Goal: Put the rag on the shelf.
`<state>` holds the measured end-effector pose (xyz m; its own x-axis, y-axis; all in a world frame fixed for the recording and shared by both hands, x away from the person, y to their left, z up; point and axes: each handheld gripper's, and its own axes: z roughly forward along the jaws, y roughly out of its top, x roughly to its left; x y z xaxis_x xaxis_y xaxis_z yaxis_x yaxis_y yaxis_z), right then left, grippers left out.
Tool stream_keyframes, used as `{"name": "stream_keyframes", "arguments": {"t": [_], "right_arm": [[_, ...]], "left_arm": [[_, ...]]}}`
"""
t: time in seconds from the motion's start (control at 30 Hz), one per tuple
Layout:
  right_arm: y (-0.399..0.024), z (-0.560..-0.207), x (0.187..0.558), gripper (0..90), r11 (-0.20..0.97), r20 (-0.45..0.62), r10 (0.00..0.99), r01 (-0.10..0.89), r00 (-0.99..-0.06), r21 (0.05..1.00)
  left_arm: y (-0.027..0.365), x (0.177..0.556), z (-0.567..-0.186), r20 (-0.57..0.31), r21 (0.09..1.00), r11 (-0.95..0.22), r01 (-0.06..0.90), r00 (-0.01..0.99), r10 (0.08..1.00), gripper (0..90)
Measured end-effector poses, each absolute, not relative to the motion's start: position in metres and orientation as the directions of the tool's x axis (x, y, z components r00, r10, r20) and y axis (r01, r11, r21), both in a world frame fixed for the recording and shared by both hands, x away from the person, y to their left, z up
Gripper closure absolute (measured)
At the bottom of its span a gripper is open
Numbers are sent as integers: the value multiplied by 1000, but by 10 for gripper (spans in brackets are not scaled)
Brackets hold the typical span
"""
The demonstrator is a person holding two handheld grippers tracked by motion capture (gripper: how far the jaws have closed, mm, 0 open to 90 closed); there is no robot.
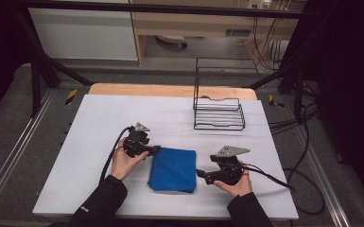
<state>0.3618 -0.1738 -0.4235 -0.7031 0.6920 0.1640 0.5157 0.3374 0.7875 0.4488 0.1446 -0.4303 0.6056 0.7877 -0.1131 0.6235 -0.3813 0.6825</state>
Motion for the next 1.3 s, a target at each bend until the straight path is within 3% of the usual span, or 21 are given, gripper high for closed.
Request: {"name": "stream_keyframes", "arguments": {"t": [0.3,0.73,0.9,0.93,1.3], "right_arm": [[-171,-427,375,192,296,211,708,554,-674,778],[-162,-434,406,257,246,251,751,611,-611,752],[-152,-442,422,349,280,222,769,629,-599,725],[-147,-445,427,406,275,226,773,634,-593,723],[-143,-455,433,672,277,239,768,645,-595,712]], "left_arm": [[137,451,-441,-125,655,-413,633,630,766,608],[132,445,-444,-155,652,-430,624,665,731,740],[132,445,-444,-160,651,-436,621,674,721,799],[132,445,-444,-162,651,-434,623,673,722,809],[132,443,-445,-151,660,-437,611,678,720,822]]}}
